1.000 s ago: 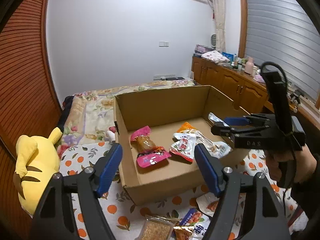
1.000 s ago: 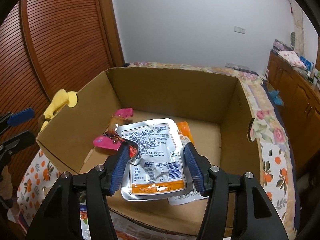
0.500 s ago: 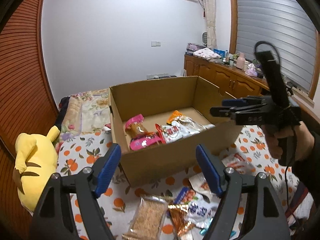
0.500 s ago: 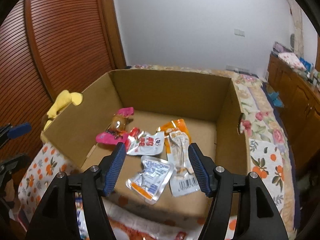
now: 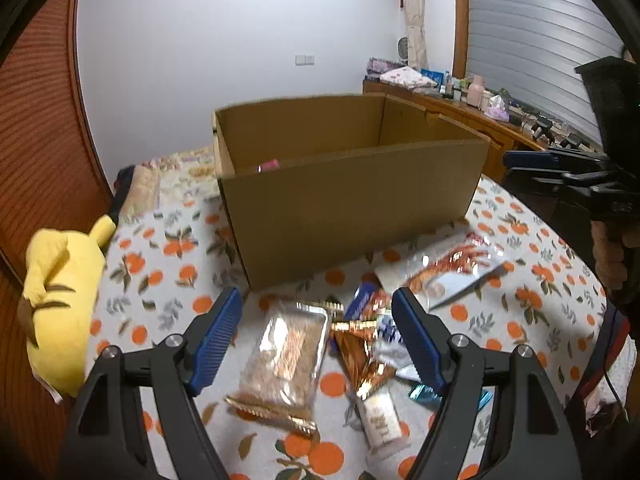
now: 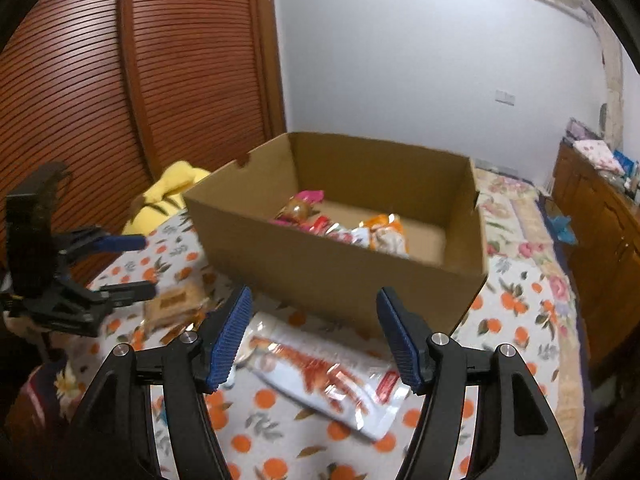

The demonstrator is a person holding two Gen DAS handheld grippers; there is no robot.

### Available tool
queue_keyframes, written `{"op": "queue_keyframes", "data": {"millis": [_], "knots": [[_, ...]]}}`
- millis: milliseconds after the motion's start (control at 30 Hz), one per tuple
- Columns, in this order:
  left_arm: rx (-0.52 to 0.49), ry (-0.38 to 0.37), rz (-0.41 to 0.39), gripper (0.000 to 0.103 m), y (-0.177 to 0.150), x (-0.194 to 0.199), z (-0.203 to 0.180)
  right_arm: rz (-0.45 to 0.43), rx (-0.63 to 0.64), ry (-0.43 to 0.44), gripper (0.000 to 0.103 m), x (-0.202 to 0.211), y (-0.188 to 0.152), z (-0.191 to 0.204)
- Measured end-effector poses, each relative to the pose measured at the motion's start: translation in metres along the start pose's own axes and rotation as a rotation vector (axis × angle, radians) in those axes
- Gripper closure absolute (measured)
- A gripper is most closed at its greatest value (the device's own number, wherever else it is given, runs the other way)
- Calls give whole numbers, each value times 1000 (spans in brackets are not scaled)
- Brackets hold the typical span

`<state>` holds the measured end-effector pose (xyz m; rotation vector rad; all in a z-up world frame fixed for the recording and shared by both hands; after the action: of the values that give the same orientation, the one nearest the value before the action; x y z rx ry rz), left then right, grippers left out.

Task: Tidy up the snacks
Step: 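Move both tools back from the box toward the remaining snacks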

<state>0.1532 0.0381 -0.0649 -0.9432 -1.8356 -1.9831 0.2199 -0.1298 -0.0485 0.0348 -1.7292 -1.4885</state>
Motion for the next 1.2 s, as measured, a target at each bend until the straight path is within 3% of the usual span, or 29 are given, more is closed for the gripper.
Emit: {"op": "queue_keyframes", "data": {"millis": [300,700,900,1200], "knots": [[33,-7,82,27,-26,-24,13,91,11,13,36,-30,-32,7],[87,-7,124,30,-41,-36,28,243,-67,45,37,-90,-51,-21],[106,0,162,45,-45,-41,32,263,-78,72,37,-83,-63,-26],[63,49,186,45,-45,-46,25,284,-25,77,37,-59,-80,-11]]}}
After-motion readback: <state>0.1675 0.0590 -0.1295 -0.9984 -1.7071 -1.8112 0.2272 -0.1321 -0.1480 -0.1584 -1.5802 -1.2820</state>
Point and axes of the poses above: each gripper's, at about its wrist camera, not at the fingertips, and x roughly against the way its jaws point, z to its left, y to its top, the point moved 1 cm from there along -x, roughly the way its jaws point, and after that the axes turned 1 degree about -z, right-handed, at the moved point
